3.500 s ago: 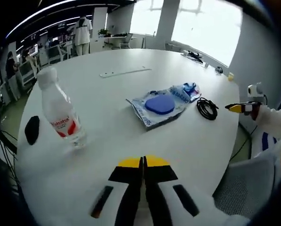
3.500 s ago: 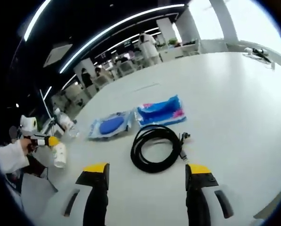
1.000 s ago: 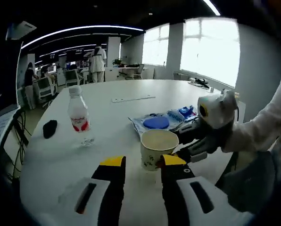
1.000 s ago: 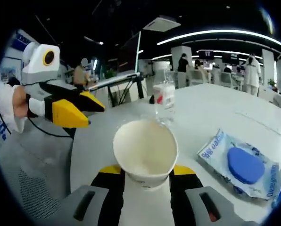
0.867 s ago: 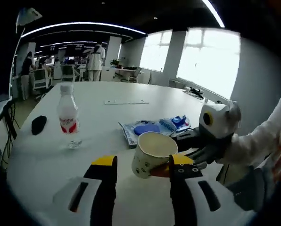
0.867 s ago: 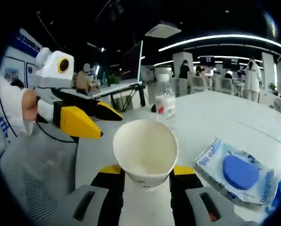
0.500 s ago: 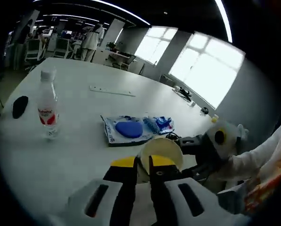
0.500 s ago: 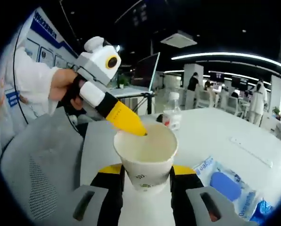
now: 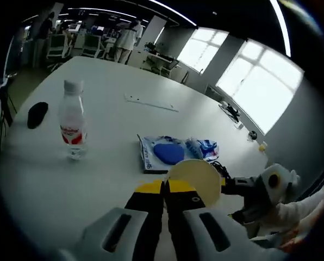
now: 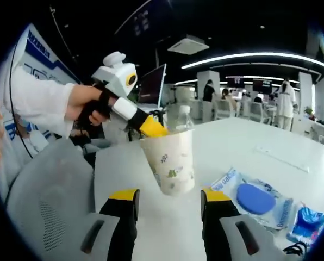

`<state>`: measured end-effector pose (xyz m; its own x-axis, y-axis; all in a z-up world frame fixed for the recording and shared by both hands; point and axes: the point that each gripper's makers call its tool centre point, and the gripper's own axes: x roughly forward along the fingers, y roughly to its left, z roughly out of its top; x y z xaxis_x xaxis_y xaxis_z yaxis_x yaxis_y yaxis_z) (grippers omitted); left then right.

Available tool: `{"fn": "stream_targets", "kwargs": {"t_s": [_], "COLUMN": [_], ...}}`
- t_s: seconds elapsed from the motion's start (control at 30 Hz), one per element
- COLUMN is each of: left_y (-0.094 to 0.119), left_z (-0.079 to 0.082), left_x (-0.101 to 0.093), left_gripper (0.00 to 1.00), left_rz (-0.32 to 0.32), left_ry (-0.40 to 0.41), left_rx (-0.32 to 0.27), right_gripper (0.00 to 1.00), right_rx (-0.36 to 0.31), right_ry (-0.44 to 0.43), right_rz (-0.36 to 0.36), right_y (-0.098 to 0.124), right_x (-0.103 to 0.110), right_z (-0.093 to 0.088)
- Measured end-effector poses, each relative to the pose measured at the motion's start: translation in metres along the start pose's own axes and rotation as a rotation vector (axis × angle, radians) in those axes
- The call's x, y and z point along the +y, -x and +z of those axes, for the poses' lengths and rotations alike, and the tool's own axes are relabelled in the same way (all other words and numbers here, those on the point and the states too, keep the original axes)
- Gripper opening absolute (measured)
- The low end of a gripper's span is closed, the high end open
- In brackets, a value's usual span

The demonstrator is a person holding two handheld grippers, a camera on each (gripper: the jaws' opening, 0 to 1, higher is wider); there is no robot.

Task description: Arrange the tabletop items into an orderly group along one side of the table until the central work area is clear of visible clutter.

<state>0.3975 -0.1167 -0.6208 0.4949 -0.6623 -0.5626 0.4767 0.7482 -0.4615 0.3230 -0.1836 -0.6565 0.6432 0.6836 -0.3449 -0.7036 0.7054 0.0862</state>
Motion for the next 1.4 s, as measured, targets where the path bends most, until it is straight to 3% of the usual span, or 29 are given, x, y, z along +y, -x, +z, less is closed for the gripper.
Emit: {"fn": "stream_targets", "kwargs": {"t_s": [0.1, 0.23, 0.3, 0.37, 0.47, 0.57, 0.67, 0.77, 0.97, 1.1, 1.23, 1.4], "left_y": [-0.005, -0.012, -0.017, -0.024, -0.036, -0.049, -0.063, -0.071, -0.08, -0.087, -0.094, -0.094], "left_z": [0.011, 0.025, 0.026, 0.031, 0.046, 0.057, 0.064, 0.063, 0.061, 0.06, 0.057, 0.056], "left_x": [0.006, 0.011, 0.017, 0.02, 0.013, 0.016, 0.026, 0.036, 0.05, 0.056, 0.065, 0.074], "left_gripper": [0.0, 0.0, 0.0, 0.0, 0.0, 0.0, 0.0, 0.0, 0.0, 0.0, 0.0, 0.0], "left_rz": [0.019, 0.039, 0.088, 0.14, 0.136, 0.165, 0.186, 0.201, 0.242, 0.258, 0.277, 0.317], "left_ry": [-0.002, 0.071, 0.029, -0.099, -0.095, -0.156, -0.141, -0.091, -0.065, -0.061, -0.004, -0.014], "left_rx": [-0.006, -0.034, -0.006, 0.028, 0.016, 0.037, 0.04, 0.049, 0.061, 0.071, 0.08, 0.075], "right_gripper": [0.46, 0.48, 0.49, 0.49, 0.49, 0.49, 0.49, 0.49, 0.49, 0.49, 0.49, 0.48], "right_rx": [0.001, -0.028, -0.031, -0.034, -0.037, -0.039, -0.051, -0.066, -0.054, -0.06, -0.061, -0.061], "right_ry": [-0.032, -0.121, -0.158, -0.181, -0.224, -0.262, -0.345, -0.39, -0.407, -0.414, -0.421, -0.439], "right_rz": [-0.034, -0.114, -0.146, -0.178, -0.232, -0.282, -0.392, -0.46, -0.512, -0.541, -0.55, -0.556], "right_y": [0.013, 0.036, 0.048, 0.059, 0.078, 0.094, 0.121, 0.143, 0.169, 0.178, 0.178, 0.177], "right_x": [-0.008, -0.024, -0.031, -0.037, -0.045, -0.052, -0.07, -0.08, -0.09, -0.096, -0.098, -0.098], "right_z": [-0.007, -0.014, -0.02, -0.026, -0.037, -0.049, -0.066, -0.076, -0.09, -0.09, -0.092, -0.094]}}
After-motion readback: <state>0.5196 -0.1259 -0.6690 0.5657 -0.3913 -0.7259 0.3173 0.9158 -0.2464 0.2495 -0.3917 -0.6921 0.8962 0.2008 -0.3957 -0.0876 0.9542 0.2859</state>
